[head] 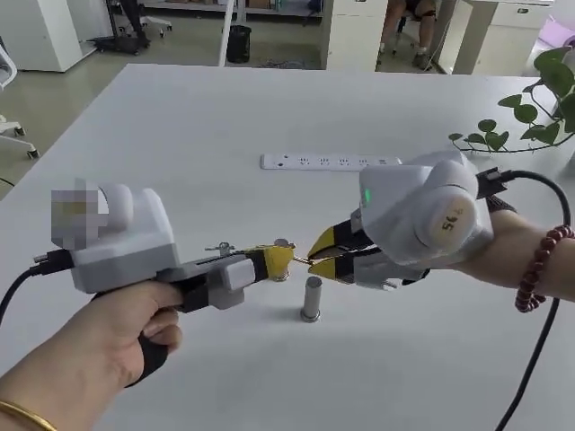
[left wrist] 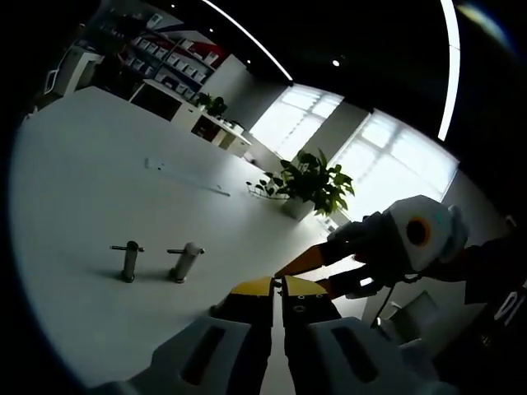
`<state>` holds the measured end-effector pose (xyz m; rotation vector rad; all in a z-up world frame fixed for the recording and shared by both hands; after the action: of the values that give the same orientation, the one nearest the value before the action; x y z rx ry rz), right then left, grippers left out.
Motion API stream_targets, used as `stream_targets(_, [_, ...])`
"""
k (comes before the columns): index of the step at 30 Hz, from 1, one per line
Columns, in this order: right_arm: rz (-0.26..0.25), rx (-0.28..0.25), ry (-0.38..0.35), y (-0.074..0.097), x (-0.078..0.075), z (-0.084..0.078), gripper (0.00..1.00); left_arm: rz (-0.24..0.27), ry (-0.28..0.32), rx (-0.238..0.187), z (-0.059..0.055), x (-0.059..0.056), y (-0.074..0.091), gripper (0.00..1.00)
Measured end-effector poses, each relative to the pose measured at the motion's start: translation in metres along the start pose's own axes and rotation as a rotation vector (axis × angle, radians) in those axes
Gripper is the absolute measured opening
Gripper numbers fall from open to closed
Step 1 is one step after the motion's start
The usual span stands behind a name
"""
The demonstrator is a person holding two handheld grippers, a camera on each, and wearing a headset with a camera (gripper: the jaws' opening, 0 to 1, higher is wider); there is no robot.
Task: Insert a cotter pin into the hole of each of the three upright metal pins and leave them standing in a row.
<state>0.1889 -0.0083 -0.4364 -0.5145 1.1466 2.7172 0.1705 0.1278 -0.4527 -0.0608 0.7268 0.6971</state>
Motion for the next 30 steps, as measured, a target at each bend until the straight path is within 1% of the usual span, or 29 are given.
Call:
stream_targets(2, [0.01,-0.009,-0.031,0.0,0.0,-0.001,0.06,-0.004,-0.007,0.007,-0.001,0.0,0.0,0.0])
stream_targets(6, [0.048,-0.049,-0.175,0.001,0.001,-0.005,0.1,-0.019,-0.042,0.032,-0.003,0.001,0.0,0.0])
stream_targets(7, [0.065,-0.063,-0.222,0.001,0.001,-0.006,0.11,-0.024,-0.067,0.049,-0.004,0.002,0.001,0.0])
stream_targets(9, [0.067,-0.073,-0.276,0.002,0.0,-0.008,0.12,-0.025,-0.101,0.077,-0.007,0.003,0.002,0.0])
stream_targets(10, [0.083,-0.08,-0.308,0.003,0.001,-0.009,0.13,-0.026,-0.122,0.096,-0.009,0.004,0.003,0.0])
stream_targets(12, [0.103,-0.098,-0.364,0.003,0.002,-0.011,0.14,-0.036,-0.15,0.111,-0.012,0.005,0.004,0.0])
stream_targets(13, [0.116,-0.098,-0.37,0.003,0.003,-0.012,0.14,-0.04,-0.162,0.115,-0.013,0.005,0.005,0.0])
stream_targets(14, [0.138,-0.108,-0.394,0.003,0.005,-0.013,0.14,-0.049,-0.186,0.129,-0.014,0.006,0.006,0.0])
stream_targets(17, [0.176,-0.116,-0.426,0.001,0.01,-0.015,0.14,-0.072,-0.232,0.15,-0.016,0.006,0.007,0.0])
stream_targets(18, [0.18,-0.113,-0.432,0.001,0.011,-0.017,0.14,-0.08,-0.247,0.156,-0.016,0.007,0.007,0.0])
stream_targets(21, [0.208,-0.114,-0.444,0.0,0.014,-0.019,0.14,-0.098,-0.272,0.164,-0.016,0.007,0.008,0.0])
stream_targets(22, [0.23,-0.114,-0.449,-0.001,0.016,-0.02,0.14,-0.117,-0.288,0.168,-0.016,0.006,0.008,0.0])
stream_targets(24, [0.26,-0.115,-0.454,-0.001,0.019,-0.02,0.14,-0.135,-0.308,0.178,-0.016,0.006,0.008,0.0])
stream_targets(26, [0.274,-0.115,-0.457,-0.002,0.02,-0.021,0.14,-0.155,-0.333,0.188,-0.017,0.006,0.007,0.0])
stream_targets(30, [0.302,-0.116,-0.444,-0.003,0.022,-0.021,0.14,-0.201,-0.358,0.204,-0.018,0.003,0.008,0.0])
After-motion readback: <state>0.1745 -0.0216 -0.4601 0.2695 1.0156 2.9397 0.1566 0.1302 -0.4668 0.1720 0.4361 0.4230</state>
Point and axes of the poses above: the centre of the closed fingertips' face, and the gripper's own axes: y roughly backward along the fingers, x roughly to its left, z roughly out of its top, the point moved 8 cm from there along y, roughly backward along the fingers, and after that the axes turned 2 degrees about -x, right-handed, at the moved point
